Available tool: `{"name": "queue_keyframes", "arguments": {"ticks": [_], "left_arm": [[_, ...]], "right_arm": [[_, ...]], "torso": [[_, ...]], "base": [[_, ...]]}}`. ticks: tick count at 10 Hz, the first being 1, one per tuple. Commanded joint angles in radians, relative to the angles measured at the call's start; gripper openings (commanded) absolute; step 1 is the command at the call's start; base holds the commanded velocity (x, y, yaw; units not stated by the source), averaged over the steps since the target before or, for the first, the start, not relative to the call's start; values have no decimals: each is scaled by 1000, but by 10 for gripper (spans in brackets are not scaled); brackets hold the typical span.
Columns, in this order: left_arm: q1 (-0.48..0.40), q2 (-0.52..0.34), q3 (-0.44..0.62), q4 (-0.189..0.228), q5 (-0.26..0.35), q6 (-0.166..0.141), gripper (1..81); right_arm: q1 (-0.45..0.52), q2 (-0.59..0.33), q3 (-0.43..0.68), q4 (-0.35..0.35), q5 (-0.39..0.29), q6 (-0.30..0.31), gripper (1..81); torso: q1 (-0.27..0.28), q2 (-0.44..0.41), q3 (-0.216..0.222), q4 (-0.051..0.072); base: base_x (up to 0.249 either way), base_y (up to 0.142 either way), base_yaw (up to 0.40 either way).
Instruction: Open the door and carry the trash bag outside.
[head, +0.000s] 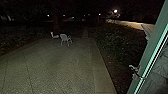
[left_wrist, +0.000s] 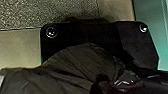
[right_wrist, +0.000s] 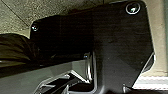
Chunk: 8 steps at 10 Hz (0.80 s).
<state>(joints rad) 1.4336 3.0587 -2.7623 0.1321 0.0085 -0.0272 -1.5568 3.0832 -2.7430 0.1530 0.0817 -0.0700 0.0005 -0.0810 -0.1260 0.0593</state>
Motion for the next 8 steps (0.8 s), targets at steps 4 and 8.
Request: {"name": "queue_keyframes", "arguments": {"ticks": [4,8], "left_arm": [[-52,0,4,0,56,1,10],[-54,-1,4,-6,56,0,10]], "right_arm": [[36,13,8,-3,-60,-5,811],[34,13,8,-3,-60,-5,811]], "torso": [[1,1,0,69],[1,1,0,129]], "base": [[88,0,0],[79,0,0]]}}
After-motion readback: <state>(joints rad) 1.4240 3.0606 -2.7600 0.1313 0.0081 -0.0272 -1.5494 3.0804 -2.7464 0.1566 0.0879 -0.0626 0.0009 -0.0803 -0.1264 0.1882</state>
